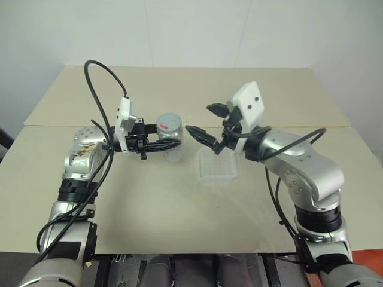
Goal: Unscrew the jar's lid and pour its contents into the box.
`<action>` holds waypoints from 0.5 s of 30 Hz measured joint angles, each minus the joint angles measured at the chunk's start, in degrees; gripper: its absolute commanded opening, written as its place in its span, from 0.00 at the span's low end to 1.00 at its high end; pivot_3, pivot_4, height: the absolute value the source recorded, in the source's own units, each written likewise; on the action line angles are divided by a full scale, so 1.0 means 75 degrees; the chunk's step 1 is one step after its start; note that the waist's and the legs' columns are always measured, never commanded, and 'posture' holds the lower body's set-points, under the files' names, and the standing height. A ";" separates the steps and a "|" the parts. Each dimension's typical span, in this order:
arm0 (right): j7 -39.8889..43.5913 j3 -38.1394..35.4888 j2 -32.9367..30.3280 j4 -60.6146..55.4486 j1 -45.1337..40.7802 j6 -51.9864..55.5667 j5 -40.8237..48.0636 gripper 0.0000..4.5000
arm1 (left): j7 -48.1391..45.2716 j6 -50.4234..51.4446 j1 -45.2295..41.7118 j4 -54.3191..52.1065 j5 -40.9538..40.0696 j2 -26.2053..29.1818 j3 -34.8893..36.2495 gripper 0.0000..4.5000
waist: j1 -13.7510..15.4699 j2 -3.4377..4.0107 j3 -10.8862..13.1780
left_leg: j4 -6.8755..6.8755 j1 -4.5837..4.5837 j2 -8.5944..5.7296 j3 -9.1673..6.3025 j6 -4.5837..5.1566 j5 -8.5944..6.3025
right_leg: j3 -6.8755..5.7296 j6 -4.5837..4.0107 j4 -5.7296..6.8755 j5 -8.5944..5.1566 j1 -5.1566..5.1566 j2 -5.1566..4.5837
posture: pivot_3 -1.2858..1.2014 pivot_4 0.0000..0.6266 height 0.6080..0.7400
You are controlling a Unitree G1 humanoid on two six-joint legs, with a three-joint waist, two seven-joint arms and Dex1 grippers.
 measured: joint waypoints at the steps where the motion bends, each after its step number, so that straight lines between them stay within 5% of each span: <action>1: 0.0134 -0.0093 -0.0053 -0.0047 0.0028 -0.0001 0.0097 0.99 | -0.0006 0.0000 0.0000 0.0003 -0.0002 0.0003 0.0000 0.43 | 0.0000 0.0000 0.0000 | 0.0000 0.0000 0.0000 0.0000 0.0001 -0.0001 | 0.0000 0.0000 0.0000 0.0000 0.0000 0.0000 | 0.52 0.24 1.00; 15: 0.0409 0.0386 0.0651 0.0193 -0.0510 -0.0047 0.0517 0.99 | -0.0236 -0.0054 -0.0327 0.0395 0.0068 -0.0260 -0.0221 0.43 | -0.0014 0.0000 0.0000 | 0.0001 0.0001 0.0000 0.0002 0.0000 0.0000 | 0.0003 0.0000 0.0004 0.0000 -0.0004 0.0002 | 0.52 0.24 1.00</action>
